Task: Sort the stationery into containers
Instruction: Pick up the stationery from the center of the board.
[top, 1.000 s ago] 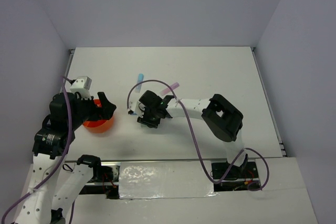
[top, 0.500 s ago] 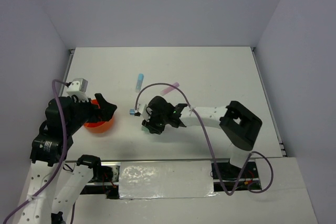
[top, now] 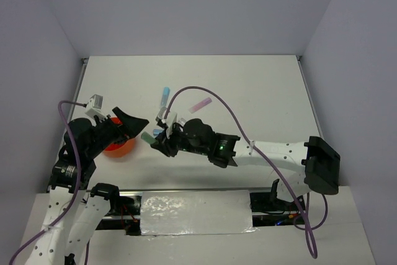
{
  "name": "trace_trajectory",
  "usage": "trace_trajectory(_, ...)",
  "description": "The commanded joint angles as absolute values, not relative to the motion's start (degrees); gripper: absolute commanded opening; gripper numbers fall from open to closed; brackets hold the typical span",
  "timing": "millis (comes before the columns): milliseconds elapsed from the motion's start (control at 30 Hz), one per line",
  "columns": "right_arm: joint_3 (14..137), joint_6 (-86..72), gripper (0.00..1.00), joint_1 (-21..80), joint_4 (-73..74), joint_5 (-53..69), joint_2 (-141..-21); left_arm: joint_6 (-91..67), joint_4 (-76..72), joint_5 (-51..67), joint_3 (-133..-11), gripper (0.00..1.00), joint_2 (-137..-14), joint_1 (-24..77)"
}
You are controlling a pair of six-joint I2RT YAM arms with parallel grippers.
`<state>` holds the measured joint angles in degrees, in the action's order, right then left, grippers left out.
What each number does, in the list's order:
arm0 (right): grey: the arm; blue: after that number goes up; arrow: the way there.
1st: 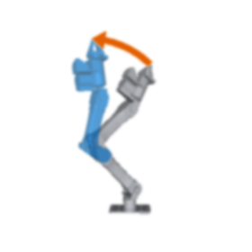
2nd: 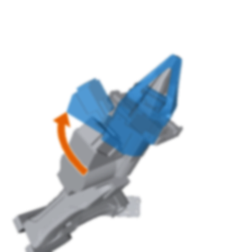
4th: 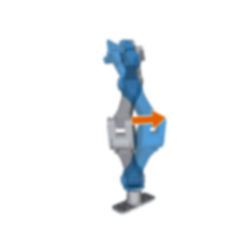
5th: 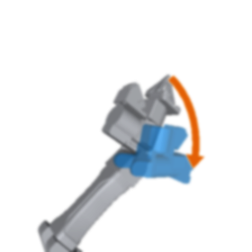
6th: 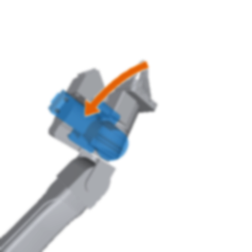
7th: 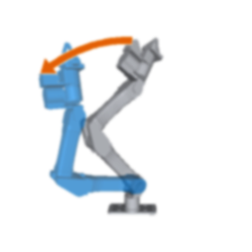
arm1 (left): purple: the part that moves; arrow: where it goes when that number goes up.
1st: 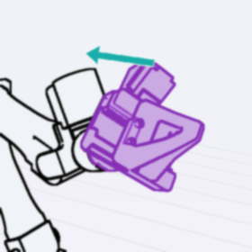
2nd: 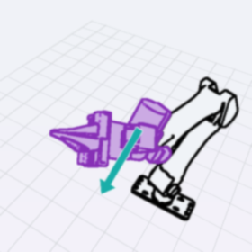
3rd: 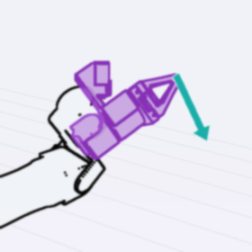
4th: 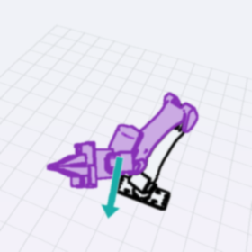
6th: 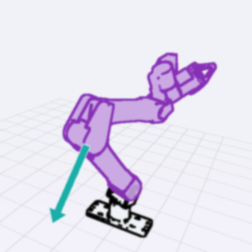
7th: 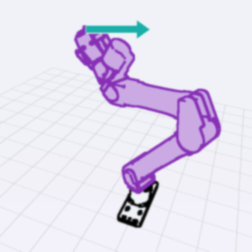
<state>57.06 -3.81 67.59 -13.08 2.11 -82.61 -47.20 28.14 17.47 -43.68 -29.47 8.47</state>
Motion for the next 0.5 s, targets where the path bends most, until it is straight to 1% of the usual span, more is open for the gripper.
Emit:
trace_trajectory(0, 58.36, -4.40, 0.20, 68.90, -18.63, -3.60, -82.53, -50.80, 23.20, 19.77, -44.82, 0.91, -30.32, 8.61)
trace_trajectory(33, 58.45, -4.13, 0.20, 69.17, -19.07, -4.30, -82.62, -50.80, 23.46, 19.95, -44.82, 0.87, -30.58, 8.61)
trace_trajectory(67, 58.97, -3.61, 0.20, 69.34, -19.07, -5.61, -82.79, -50.89, 23.55, 20.39, -44.65, 0.82, -30.76, 8.61)
trace_trajectory(100, 59.32, -3.34, 0.20, 69.43, -18.90, -6.41, -83.05, -51.06, 23.29, 20.91, -44.39, 0.82, -30.85, 8.61)
trace_trajectory(133, 59.67, -3.25, 0.20, 69.52, -18.64, -7.11, -83.23, -51.15, 23.03, 21.35, -44.04, 0.78, -30.68, 8.61)
trace_trajectory(333, 62.92, -1.32, 0.20, 69.52, -16.44, -9.40, -85.69, -50.54, 24.26, 22.41, -44.30, 0.78, -30.67, 8.61)
trace_trajectory(367, 63.28, -1.06, 0.20, 69.61, -16.17, -10.01, -85.95, -50.36, 24.17, 22.67, -44.38, 0.74, -30.67, 8.61)
trace_trajectory(433, 63.89, -0.70, 0.20, 69.52, -15.91, -11.16, -86.31, -50.10, 24.17, 23.03, -44.47, 0.73, -30.76, 8.61)
trace_trajectory(467, 63.98, -0.53, 0.20, 69.43, -16.00, -11.08, -86.31, -49.92, 24.17, 23.20, -44.47, 0.71, -30.94, 8.61)
